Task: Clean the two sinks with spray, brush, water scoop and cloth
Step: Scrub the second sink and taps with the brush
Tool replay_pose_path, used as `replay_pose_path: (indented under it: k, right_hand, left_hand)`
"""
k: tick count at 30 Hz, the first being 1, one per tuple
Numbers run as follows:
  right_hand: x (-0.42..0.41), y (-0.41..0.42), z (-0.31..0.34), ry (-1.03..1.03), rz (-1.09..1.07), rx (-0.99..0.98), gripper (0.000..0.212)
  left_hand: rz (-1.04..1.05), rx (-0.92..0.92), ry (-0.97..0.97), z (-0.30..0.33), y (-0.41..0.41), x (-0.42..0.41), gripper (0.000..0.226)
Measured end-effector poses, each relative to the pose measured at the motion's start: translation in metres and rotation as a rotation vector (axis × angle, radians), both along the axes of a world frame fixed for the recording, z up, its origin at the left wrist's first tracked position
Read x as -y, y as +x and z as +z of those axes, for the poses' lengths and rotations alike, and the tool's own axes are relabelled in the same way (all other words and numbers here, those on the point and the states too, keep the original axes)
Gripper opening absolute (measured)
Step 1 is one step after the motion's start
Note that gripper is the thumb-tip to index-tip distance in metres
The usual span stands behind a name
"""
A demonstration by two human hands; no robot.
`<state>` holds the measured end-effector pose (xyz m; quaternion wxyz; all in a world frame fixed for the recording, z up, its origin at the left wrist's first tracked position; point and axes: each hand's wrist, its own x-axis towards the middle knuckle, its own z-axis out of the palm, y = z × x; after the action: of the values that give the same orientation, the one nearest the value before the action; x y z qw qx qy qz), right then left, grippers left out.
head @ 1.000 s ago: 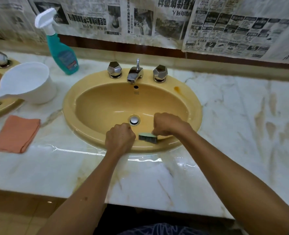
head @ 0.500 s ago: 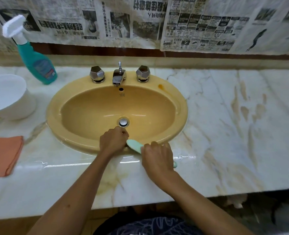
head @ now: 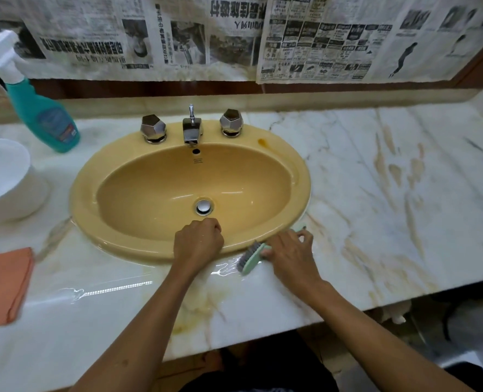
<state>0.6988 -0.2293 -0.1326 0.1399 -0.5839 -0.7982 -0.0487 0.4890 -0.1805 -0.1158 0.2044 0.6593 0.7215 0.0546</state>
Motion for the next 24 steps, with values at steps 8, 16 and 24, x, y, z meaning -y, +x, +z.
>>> replay_pose_path:
  k: [8,16,24]
  right_hand:
    - [-0.026,0.054,0.007,-0.113,-0.458,-0.058,0.023]
    - [-0.050,0.097,0.026,-0.233,-0.467,0.106,0.019]
    - [-0.038,0.054,0.047,-0.374,-0.158,0.015,0.021]
  left_hand:
    - [-0.007,-0.048,-0.003,0.001,0.003,0.000,0.036]
    - [0.043,-0.028,-0.027,0.004,0.007,-0.002,0.036]
    - [0.190,0.095,-0.168,0.011,0.021,-0.013,0.028]
